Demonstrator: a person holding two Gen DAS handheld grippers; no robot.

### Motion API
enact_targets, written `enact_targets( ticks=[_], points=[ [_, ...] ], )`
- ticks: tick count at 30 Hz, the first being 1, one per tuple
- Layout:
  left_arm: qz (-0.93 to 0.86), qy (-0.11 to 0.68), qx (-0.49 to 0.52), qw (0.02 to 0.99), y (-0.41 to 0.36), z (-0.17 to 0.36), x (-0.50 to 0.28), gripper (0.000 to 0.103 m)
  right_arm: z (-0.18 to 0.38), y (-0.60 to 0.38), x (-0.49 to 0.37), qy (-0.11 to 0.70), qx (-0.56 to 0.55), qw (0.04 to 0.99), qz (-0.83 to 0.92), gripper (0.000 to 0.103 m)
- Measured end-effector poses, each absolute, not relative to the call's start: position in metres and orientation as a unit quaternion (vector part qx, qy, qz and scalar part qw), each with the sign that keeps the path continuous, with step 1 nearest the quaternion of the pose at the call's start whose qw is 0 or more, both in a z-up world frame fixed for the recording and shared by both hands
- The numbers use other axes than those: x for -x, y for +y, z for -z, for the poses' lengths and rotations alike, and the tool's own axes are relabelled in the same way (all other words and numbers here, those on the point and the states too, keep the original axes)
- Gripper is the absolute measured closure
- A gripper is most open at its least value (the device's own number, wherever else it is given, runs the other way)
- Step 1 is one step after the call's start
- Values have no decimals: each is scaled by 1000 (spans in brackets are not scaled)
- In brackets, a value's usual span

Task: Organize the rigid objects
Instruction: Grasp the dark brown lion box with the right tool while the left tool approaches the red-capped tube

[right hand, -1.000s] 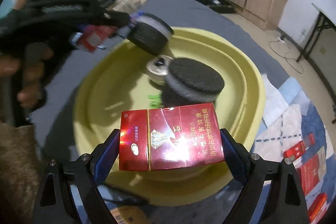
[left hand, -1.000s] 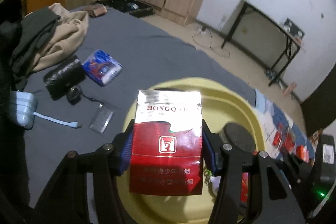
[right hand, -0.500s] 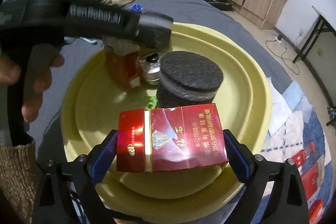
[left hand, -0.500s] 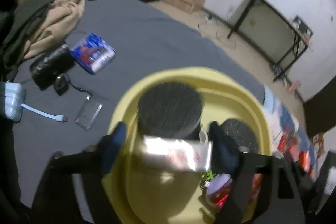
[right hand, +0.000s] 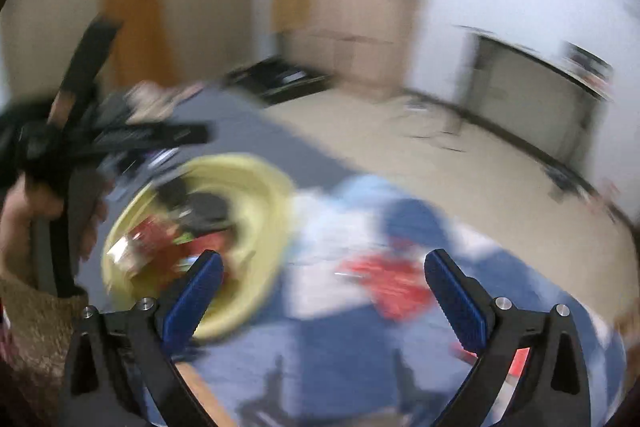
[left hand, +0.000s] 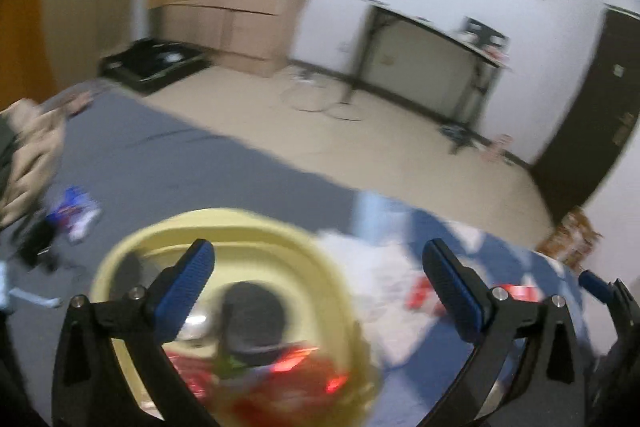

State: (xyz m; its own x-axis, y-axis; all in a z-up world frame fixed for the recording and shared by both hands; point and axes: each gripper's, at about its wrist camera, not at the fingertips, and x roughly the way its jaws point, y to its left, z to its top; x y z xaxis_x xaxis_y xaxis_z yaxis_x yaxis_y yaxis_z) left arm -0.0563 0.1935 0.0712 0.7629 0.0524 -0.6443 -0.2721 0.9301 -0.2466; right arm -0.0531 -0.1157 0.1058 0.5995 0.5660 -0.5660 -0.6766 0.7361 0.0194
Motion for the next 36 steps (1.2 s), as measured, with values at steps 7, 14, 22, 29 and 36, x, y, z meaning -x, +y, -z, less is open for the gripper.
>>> enact_targets(
  ticks=[7,14,22,29,36],
  points=[
    [0,439,53,897,80,-23,-34,0,-72,-252,-9,368,3,912,-181,0],
    [75,479,43,874,23,5,-60,0,-43,-274,-37,421,-6,892,-167,0],
    [77,504,28,860,13,26,-72,0,-40,-236,-71,421,-9,878,-227,1],
    [86,511,3,855,3,39,-74,0,-29,-261,-81,444,31,883,-150,0],
    [89,504,-13,859,-5,40,-77,0,-4,-254,-101,482,55,865,-128,0]
  ],
)
